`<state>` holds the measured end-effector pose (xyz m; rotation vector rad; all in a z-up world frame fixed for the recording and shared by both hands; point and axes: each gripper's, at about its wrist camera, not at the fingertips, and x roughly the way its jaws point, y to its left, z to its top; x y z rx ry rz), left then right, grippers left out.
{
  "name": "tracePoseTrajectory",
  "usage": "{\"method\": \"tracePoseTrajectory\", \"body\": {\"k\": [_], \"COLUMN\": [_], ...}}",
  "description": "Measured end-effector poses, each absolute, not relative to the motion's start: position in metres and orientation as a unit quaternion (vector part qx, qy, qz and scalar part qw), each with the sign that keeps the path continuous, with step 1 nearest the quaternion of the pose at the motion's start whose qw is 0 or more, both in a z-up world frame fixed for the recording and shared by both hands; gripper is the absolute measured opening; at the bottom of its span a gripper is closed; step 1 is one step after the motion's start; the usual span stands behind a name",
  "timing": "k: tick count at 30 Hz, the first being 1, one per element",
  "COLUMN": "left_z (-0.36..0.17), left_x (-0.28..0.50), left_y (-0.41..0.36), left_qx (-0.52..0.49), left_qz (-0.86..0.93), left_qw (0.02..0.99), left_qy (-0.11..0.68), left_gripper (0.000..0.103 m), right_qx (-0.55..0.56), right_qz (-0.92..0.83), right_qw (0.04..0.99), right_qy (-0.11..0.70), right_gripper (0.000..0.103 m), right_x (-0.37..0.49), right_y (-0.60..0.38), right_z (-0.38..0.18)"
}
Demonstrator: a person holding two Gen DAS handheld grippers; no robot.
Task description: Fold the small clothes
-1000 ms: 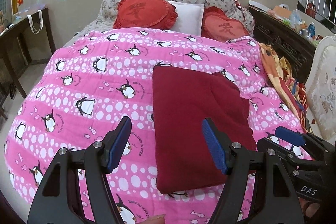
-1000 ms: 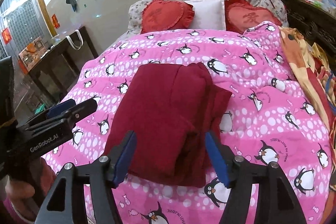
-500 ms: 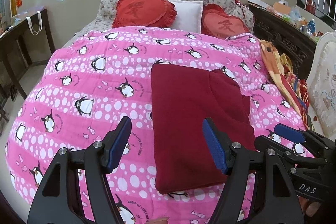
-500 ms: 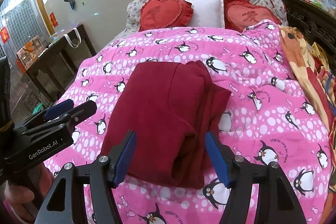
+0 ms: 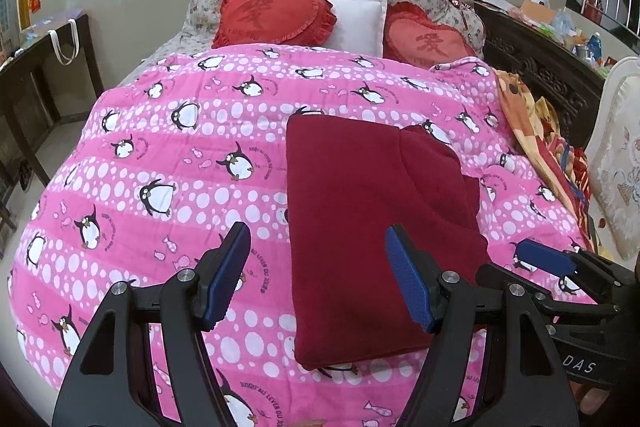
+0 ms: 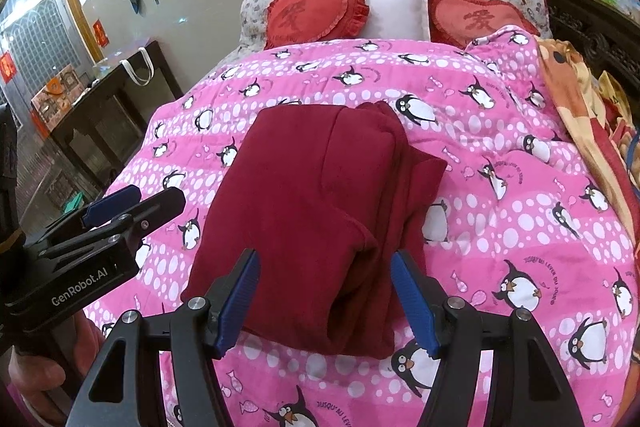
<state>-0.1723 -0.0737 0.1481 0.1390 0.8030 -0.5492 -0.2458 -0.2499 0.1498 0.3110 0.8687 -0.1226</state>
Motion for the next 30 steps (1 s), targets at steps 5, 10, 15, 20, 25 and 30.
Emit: {"method": "tracePoseTrajectory", "body": {"k": [5,10,15,20,25,30], "left_z": [0.146,0.145,0.142,0.139,0.135,0.132], "left_x": [-0.172,-0.172,-0.172,-0.170,-0.167,-0.162], "left_y": [-0.075,-0.075,-0.076,-0.076,-0.075,-0.071], "left_qx": [0.068,0.068,0.069,0.067,0.063,0.053], "left_qz": [-0.264,-0.264,-0.264,-0.264,-0.265,-0.267], "left_qw": [0.881,0.880,0.879,0.877,0.875,0.874], "left_qy": [0.388,0.389,0.391,0.396,0.400,0.403], "left_gripper": [0.070,0.070,0.070,0.070,0.070,0.070], "right_qx": [0.151,0.153,0.154,0.154,0.154,0.155], "right_qz": [-0.059,-0.059,-0.057,-0.055,-0.054,-0.054], "right_qw": [0.892,0.891,0.889,0.887,0.885,0.882], "right_qy": [0.421,0.424,0.428,0.432,0.437,0.441], "right_gripper": [0.065,0.065,0.065,0.066,0.066,0.066], "right_x": [-0.245,-0.244,-0.243,-0.242,-0.240,-0.238], "right_y": [-0.250,-0.251,-0.251,-0.249,-0.248,-0.250], "right_z": [0.148,0.146,0.143,0.141,0.138,0.135]}}
